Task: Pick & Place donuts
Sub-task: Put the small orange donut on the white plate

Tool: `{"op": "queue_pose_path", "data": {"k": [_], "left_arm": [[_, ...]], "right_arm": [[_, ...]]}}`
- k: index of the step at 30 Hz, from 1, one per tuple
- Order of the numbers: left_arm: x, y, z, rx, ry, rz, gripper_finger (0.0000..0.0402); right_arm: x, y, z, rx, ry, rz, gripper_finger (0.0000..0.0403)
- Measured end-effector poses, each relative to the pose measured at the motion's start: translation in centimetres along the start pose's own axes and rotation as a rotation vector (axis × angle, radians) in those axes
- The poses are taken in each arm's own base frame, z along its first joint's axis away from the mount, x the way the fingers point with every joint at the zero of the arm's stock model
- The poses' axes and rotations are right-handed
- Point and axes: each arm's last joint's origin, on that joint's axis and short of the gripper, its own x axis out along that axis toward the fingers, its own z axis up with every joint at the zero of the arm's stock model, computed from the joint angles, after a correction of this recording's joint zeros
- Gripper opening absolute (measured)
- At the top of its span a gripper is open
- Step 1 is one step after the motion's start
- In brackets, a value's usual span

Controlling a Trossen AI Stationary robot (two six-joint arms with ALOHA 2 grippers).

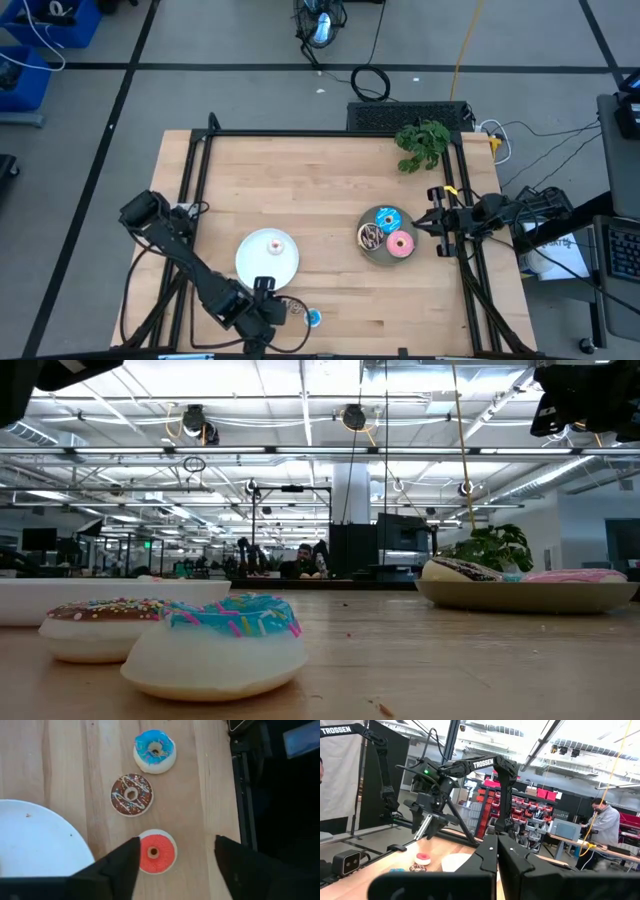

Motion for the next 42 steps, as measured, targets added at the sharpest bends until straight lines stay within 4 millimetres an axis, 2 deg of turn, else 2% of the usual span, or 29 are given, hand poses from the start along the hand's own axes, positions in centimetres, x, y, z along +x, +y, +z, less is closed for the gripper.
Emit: {"op": "queue_pose_path", "data": {"k": [4,8,18,28,42], "left_arm": [[0.5,0.0,-0.1,-0.013,0.022,-0.006,0.0303],[1.3,-0.1,-0.2,-0.015,0.048,0.000,0.0324],[4.3,0.0,-0.8,0.016,0.131,0.025,0.0330],[4.5,0.2,-0.7,0.059,0.139,0.032,0.0340],[6.7,0.6,-1.3,0.110,0.197,0.070,0.0340]], "right_arm": [[0.0,0.0,0.0,0.000,0.001,0.000,0.0000],[0.0,0.0,0.0,0.000,0.001,0.000,0.0000],[0.0,0.0,0.0,0.000,0.000,0.000,0.0000],[0.0,0.0,0.0,-0.001,0.001,0.000,0.0000],[0.0,0.0,0.0,0.000,0.004,-0.001,0.0000]]}}
